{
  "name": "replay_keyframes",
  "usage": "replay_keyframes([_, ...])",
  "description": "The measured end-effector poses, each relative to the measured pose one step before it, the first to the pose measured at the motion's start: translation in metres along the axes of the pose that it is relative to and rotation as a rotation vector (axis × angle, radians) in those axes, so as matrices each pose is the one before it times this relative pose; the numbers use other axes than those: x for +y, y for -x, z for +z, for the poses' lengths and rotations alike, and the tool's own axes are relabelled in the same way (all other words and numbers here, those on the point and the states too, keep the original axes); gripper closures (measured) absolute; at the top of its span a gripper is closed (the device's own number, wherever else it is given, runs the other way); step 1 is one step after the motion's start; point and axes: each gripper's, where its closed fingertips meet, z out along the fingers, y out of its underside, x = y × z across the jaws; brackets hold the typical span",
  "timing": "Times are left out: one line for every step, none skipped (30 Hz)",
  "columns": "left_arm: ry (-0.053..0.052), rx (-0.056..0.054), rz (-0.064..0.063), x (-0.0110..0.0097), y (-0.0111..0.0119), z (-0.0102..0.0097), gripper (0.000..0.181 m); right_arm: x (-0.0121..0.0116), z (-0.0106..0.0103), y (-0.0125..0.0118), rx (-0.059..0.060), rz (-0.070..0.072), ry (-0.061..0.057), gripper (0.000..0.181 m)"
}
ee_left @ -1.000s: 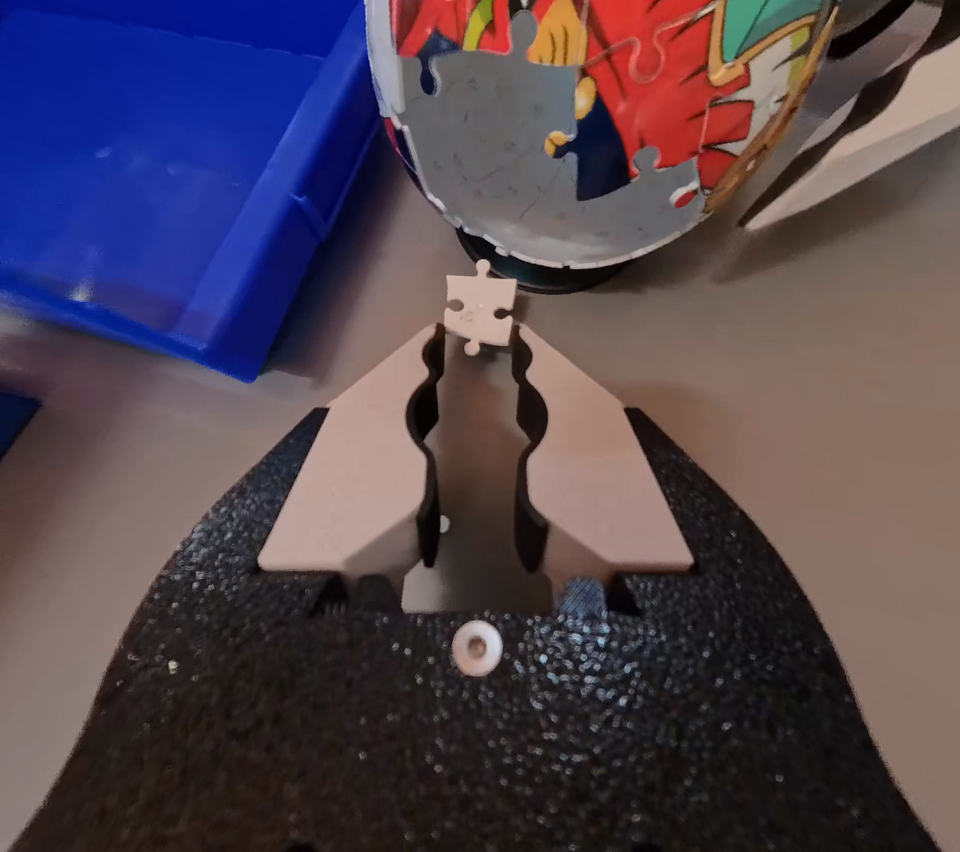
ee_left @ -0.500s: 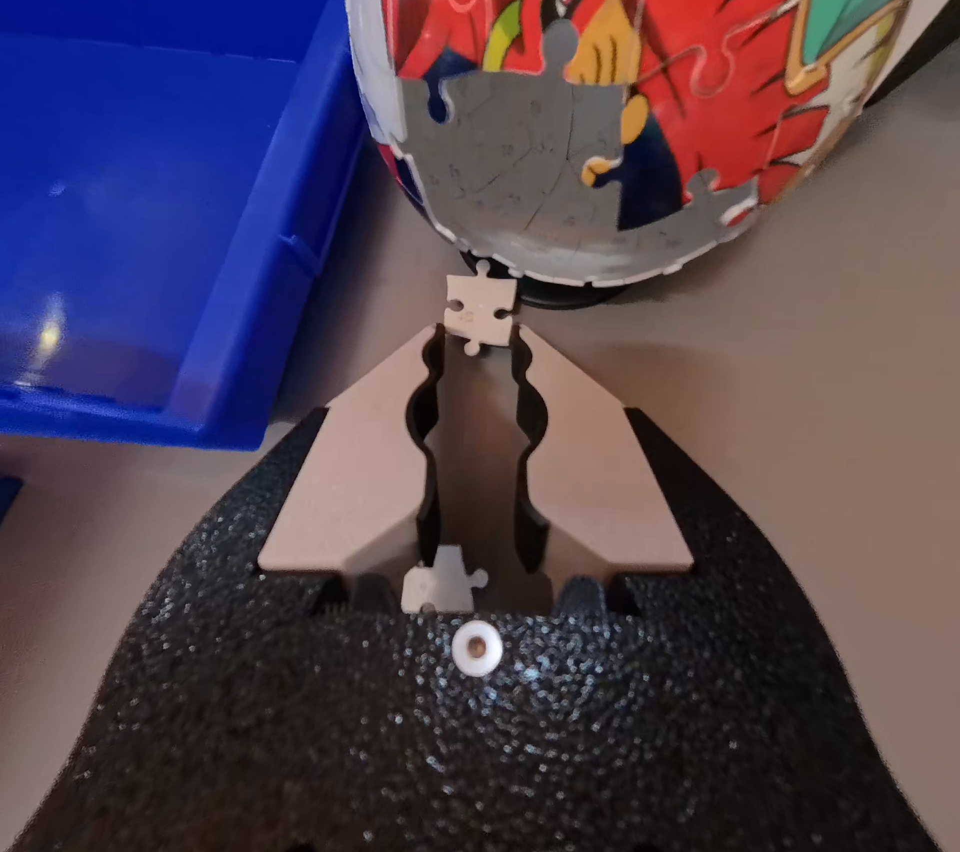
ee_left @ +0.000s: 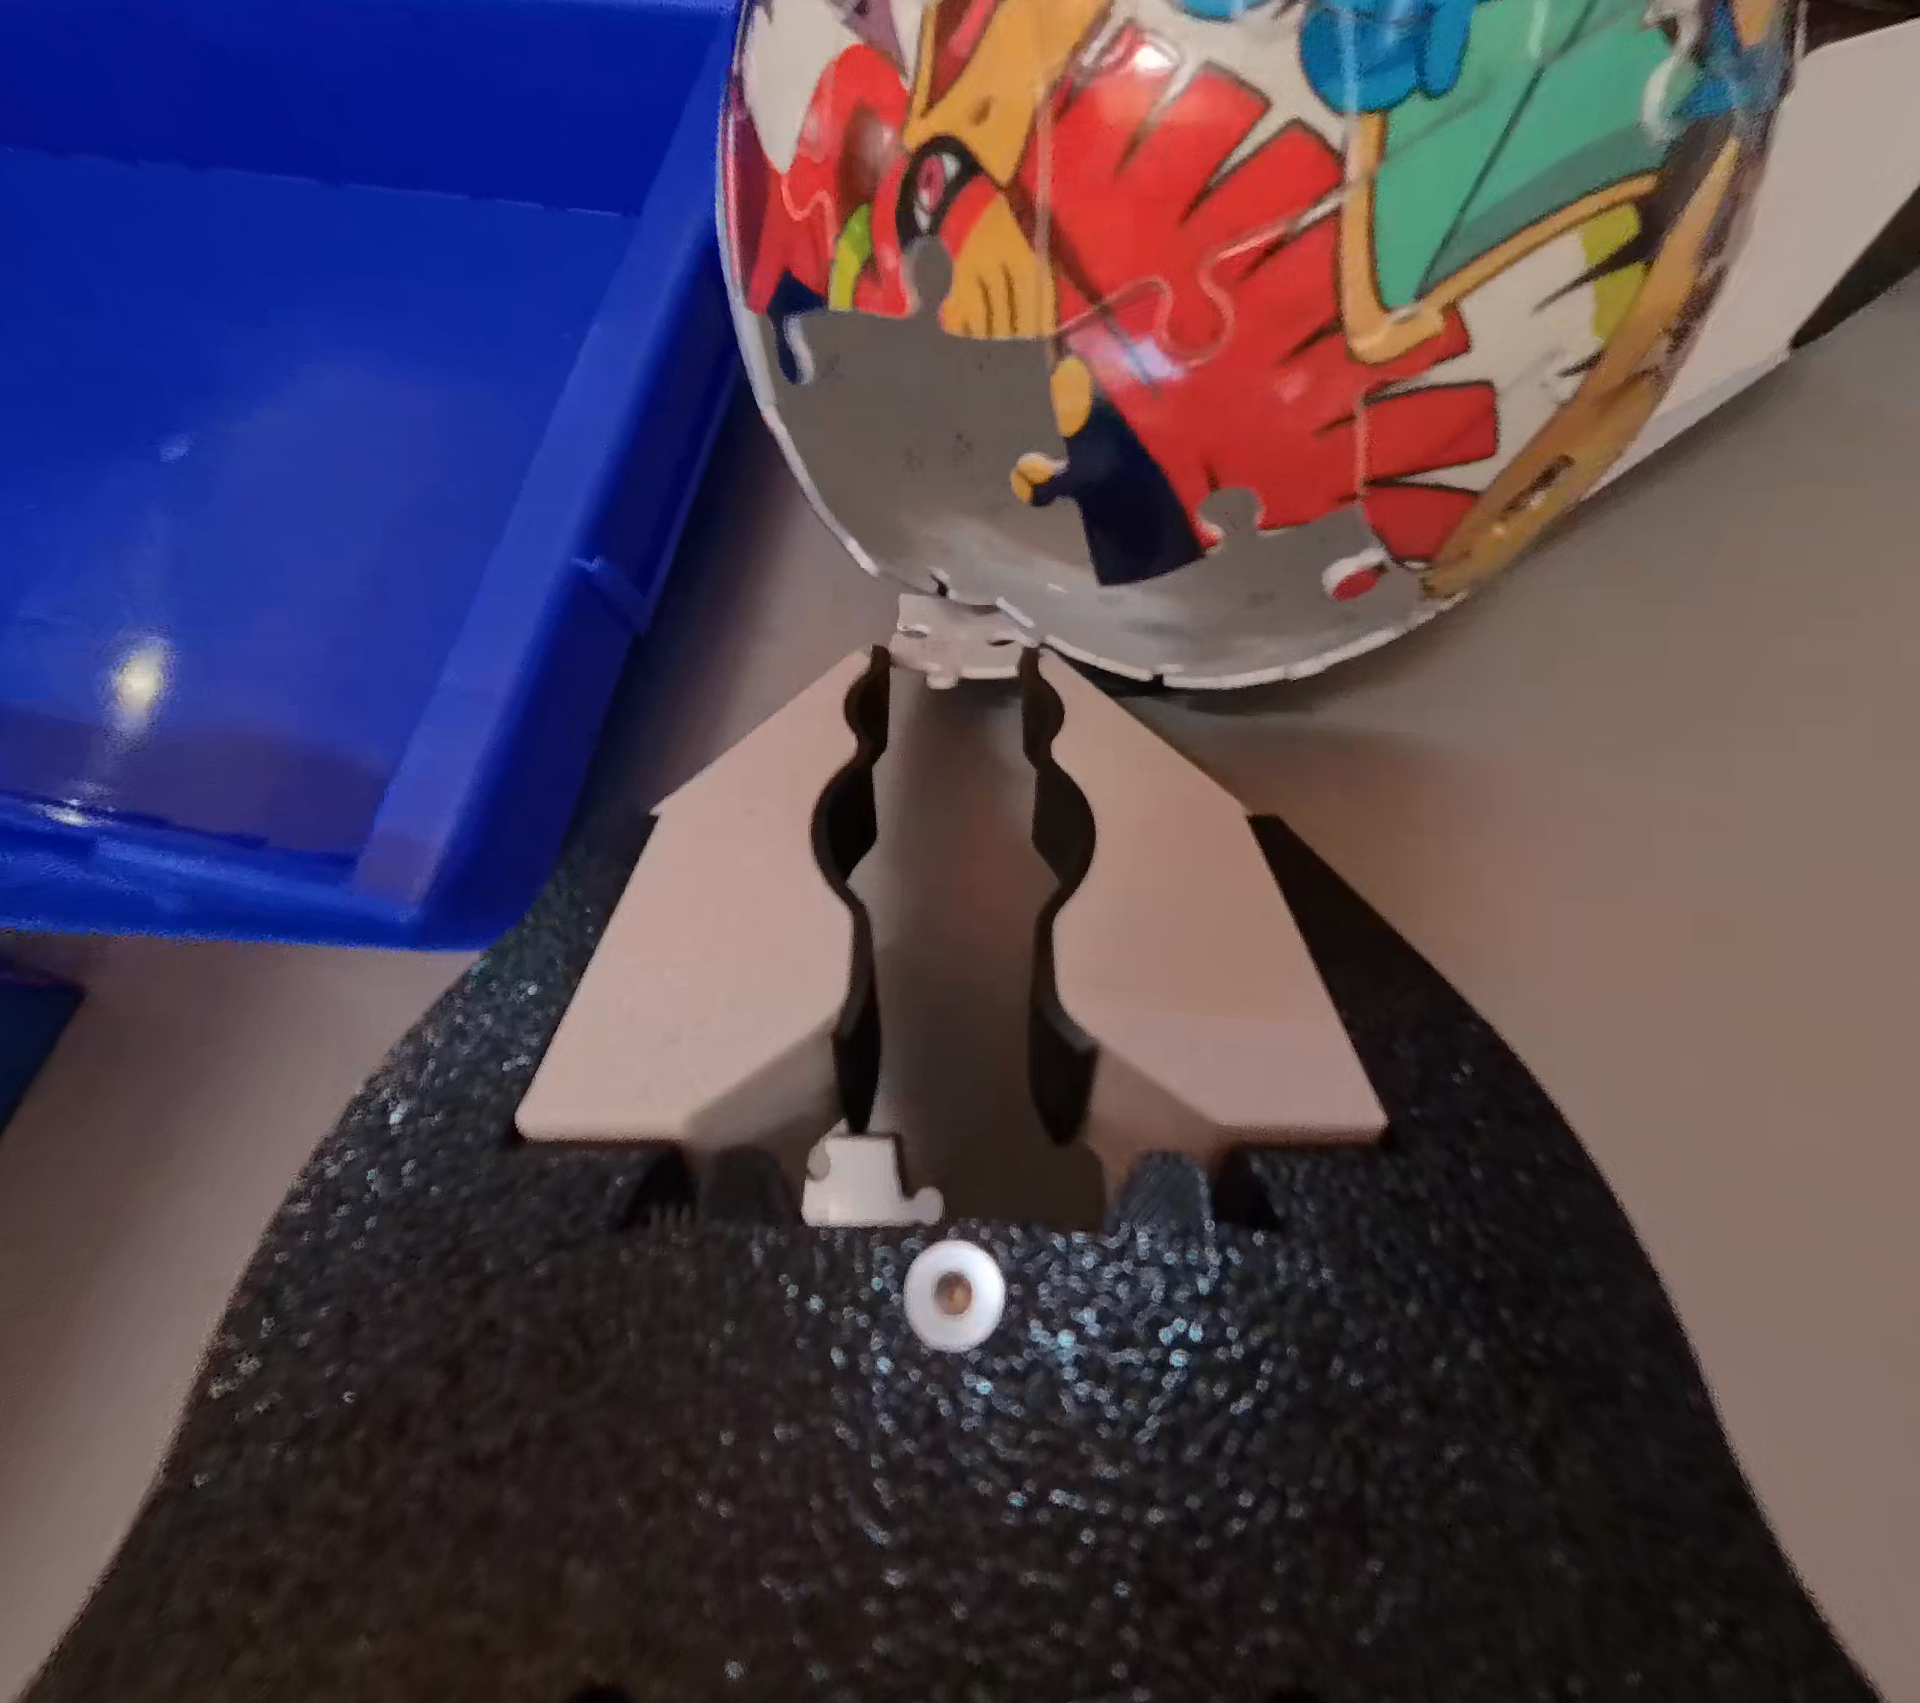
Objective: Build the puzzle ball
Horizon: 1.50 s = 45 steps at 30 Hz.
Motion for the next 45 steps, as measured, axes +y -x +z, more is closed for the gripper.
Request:
replay_keyframes([-0.0013, 0.0020, -0.0062, 0.00162, -0.00040, -0.00240, 0.159, -0.00392, 0.00063, 0.00240, -0.0023, 0.0154, -0.0185, 0.049])
replay_keyframes([0.0023, 0.0001, -0.0029, 0.00216, -0.00017, -0.00224, 0.159, -0.00298, 0.00074, 0.00284, -0.0036, 0.0070, -0.0073, 0.048])
replay_keyframes([-0.0008, 0.0012, -0.0006, 0.00186, -0.00025, -0.00235, 0.159, -0.00309, 0.00102, 0.00301, -0.0082, 0.0152, -0.0063, 0.048])
replay_keyframes([-0.0003, 0.0010, -0.0038, 0.00186, -0.00018, -0.00246, 0.159, -0.00234, 0.00093, 0.00296, -0.0127, 0.0190, -0.0028, 0.047])
replay_keyframes([0.0033, 0.0021, -0.0034, 0.00228, -0.00057, -0.00294, 0.159, -0.00011, 0.00085, 0.00233, -0.0102, 0.0145, 0.0075, 0.047])
replay_keyframes([0.0064, 0.0058, -0.0012, 0.00326, -0.00167, -0.00323, 0.159, 0.00165, 0.00063, 0.00192, -0.0044, 0.0069, 0.0156, 0.047])
replay_keyframes([0.0049, -0.0001, 0.0027, 0.00367, -0.00129, -0.00373, 0.159, 0.00052, 0.00066, 0.00250, -0.0037, 0.0041, 0.0106, 0.047])
replay_keyframes([0.0044, -0.0036, 0.0080, 0.00446, -0.00084, -0.00397, 0.159, -0.00135, 0.00090, 0.00362, -0.0039, 0.0068, 0.0030, 0.047])
replay_keyframes([0.0084, -0.0001, 0.0054, 0.00518, -0.00105, -0.00425, 0.159, -0.00204, 0.00147, 0.00493, -0.0070, 0.0062, 0.0023, 0.047])
replay_keyframes([0.0085, 0.0049, -0.0004, 0.00535, -0.00148, -0.00436, 0.159, -0.00234, 0.00182, 0.00549, -0.0065, 0.0039, 0.0024, 0.047])
replay_keyframes([0.0068, 0.0074, -0.0030, 0.00520, -0.00177, -0.00474, 0.159, -0.00261, 0.00175, 0.00569, -0.0047, 0.0025, 0.0012, 0.047])
replay_keyframes([0.0071, 0.0078, -0.0008, 0.00565, -0.00209, -0.00502, 0.159, -0.00283, 0.00165, 0.00608, -0.0038, 0.0016, 0.0003, 0.047])
replay_keyframes([0.0134, 0.0058, 0.0029, 0.00671, -0.00200, -0.00546, 0.159, -0.00272, 0.00148, 0.00596, -0.0006, 0.0040, 0.0009, 0.047])
replay_keyframes([0.0156, 0.0060, 0.0075, 0.00736, -0.00248, -0.00575, 0.159, -0.00304, 0.00153, 0.00657, 0.0000, 0.0069, 0.0018, 0.047])
replay_keyframes([0.0194, 0.0073, 0.0097, 0.00801, -0.00307, -0.00572, 0.159, -0.00315, 0.00140, 0.00733, 0.0004, 0.0055, 0.0015, 0.047])
replay_keyframes([0.0209, 0.0066, 0.0083, 0.00843, -0.00331, -0.00573, 0.159, -0.00320, 0.00124, 0.00774, 0.0031, 0.0035, 0.0017, 0.048])
replay_keyframes([0.0149, 0.0069, 0.0086, 0.00785, -0.00382, -0.00579, 0.159, -0.00331, 0.00084, 0.00839, 0.0033, 0.0047, 0.0028, 0.048])
replay_keyframes([0.0170, 0.0056, 0.0094, 0.00835, -0.00389, -0.00573, 0.159, -0.00338, 0.00062, 0.00929, 0.0031, 0.0057, 0.0055, 0.048])
replay_keyframes([0.0170, 0.0013, 0.0106, 0.00828, -0.00300, -0.00577, 0.159, -0.00354, 0.00097, 0.00939, 0.0096, 0.0091, 0.0032, 0.048])
replay_keyframes([0.0012, -0.0049, 0.0060, 0.00604, -0.00169, -0.00648, 0.159, -0.00385, 0.00138, 0.00962, 0.0156, 0.0100, 0.0004, 0.048])
replay_keyframes([0.0088, -0.0078, 0.0034, 0.00673, -0.00048, -0.00596, 0.159, -0.00341, 0.00129, 0.00919, 0.0234, 0.0075, 0.0075, 0.048])
replay_keyframes([0.0075, -0.0039, 0.0045, 0.00590, -0.00030, -0.00556, 0.159, -0.00332, 0.00077, 0.00929, 0.0227, 0.0106, 0.0079, 0.048])
replay_keyframes([0.0076, -0.0039, 0.0020, 0.00547, 0.00023, -0.00546, 0.159, -0.00312, 0.00029, 0.00948, 0.0197, 0.0105, 0.0070, 0.048])
replay_keyframes([0.0029, -0.0045, -0.0037, 0.00487, 0.00081, -0.00464, 0.159, -0.00285, -0.00004, 0.00914, 0.0170, 0.0108, 0.0068, 0.048])
replay_keyframes([0.0029, 0.0078, -0.0023, 0.00482, -0.00048, -0.00336, 0.159, -0.00196, -0.00035, 0.00707, 0.0236, 0.0115, 0.0088, 0.048])
replay_keyframes([-0.0071, 0.0224, -0.0019, 0.00292, -0.00228, -0.00223, 0.159, -0.00093, -0.00103, 0.00513, 0.0252, 0.0121, 0.0090, 0.049])
replay_keyframes([-0.0063, 0.0264, -0.0062, 0.00234, -0.00261, -0.00174, 0.159, -0.00005, -0.00194, 0.00357, 0.0200, 0.0072, 0.0071, 0.049])
replay_keyframes([-0.0079, 0.0164, -0.0122, 0.00149, -0.00082, -0.00125, 0.158, 0.00060, -0.00244, 0.00204, 0.0138, 0.0018, 0.0038, 0.050])
replay_keyframes([-0.0141, 0.0216, -0.0048, 0.00008, -0.00139, -0.00071, 0.156, 0.00116, -0.00275, 0.00063, 0.0077, 0.0046, 0.0034, 0.052])
replay_keyframes([-0.0114, 0.0366, 0.0038, 0.00021, -0.00359, -0.00089, 0.149, 0.00098, -0.00295, 0.00033, -0.0006, 0.0096, 0.0016, 0.055])
replay_keyframes([-0.0006, 0.0390, -0.0043, 0.00108, -0.00383, -0.00218, 0.139, -0.00087, -0.00315, 0.00025, -0.0035, 0.0086, -0.0082, 0.058])
replay_keyframes([0.0118, 0.0342, -0.0097, 0.00099, -0.00297, -0.00313, 0.123, -0.00297, -0.00296, -0.00022, -0.0005, 0.0092, -0.0225, 0.059])
replay_keyframes([0.0063, 0.0290, -0.0003, -0.00077, -0.00294, -0.00412, 0.103, -0.00391, -0.00212, 0.00033, -0.0034, 0.0201, -0.0300, 0.058])
replay_keyframes([-0.0168, 0.0303, 0.0157, -0.00422, -0.00433, -0.00506, 0.091, -0.00222, -0.00140, 0.00170, -0.0098, 0.0192, -0.0185, 0.056])
replay_keyframes([-0.0401, 0.0425, 0.0318, -0.00790, -0.00715, -0.00476, 0.086, -0.00023, -0.00145, 0.00076, 0.0028, 0.0001, -0.0029, 0.052])
replay_keyframes([-0.0555, 0.0465, 0.0367, -0.01082, -0.00811, -0.00324, 0.081, 0.00008, -0.00114, 0.00049, 0.0060, -0.0121, -0.0016, 0.049])
replay_keyframes([-0.0632, 0.0319, 0.0250, -0.01245, -0.00558, -0.00084, 0.078, 0.00009, -0.00008, 0.00156, -0.0034, -0.0116, -0.0001, 0.047])
replay_keyframes([-0.0573, 0.0184, 0.0144, -0.01160, -0.00271, 0.00216, 0.076, 0.00018, 0.00120, 0.00146, -0.0109, -0.0070, 0.0029, 0.046])
replay_keyframes([-0.0383, 0.0171, 0.0034, -0.00808, -0.00171, 0.00484, 0.073, 0.00061, 0.00246, -0.00073, -0.0055, -0.0017, 0.0072, 0.046])
replay_keyframes([-0.0164, 0.0200, -0.0056, -0.00405, -0.00153, 0.00612, 0.068, 0.00197, 0.00319, -0.00237, 0.0003, -0.0026, 0.0158, 0.045])
replay_keyframes([-0.0045, 0.0114, -0.0098, -0.00171, -0.00007, 0.00619, 0.067, 0.00303, 0.00323, -0.00287, 0.0029, -0.0050, 0.0214, 0.045])
replay_keyframes([-0.0042, 0.0021, -0.0059, -0.00112, 0.00076, 0.00549, 0.067, 0.00297, 0.00278, -0.00257, 0.0038, -0.0022, 0.0213, 0.045])
replay_keyframes([-0.0122, -0.0023, 0.0003, -0.00177, 0.00079, 0.00471, 0.067, 0.00171, 0.00217, -0.00062, -0.0047, 0.0012, 0.0139, 0.045])
replay_keyframes([-0.0124, -0.0055, 0.0026, -0.00169, 0.00090, 0.00393, 0.065, -0.00038, 0.00137, 0.00087, -0.0084, -0.0006, 0.0013, 0.045])
replay_keyframes([-0.0020, -0.0147, 0.0026, -0.00051, 0.00155, 0.00320, 0.064, -0.00088, 0.00081, 0.00013, 0.0002, -0.0053, -0.0030, 0.045])
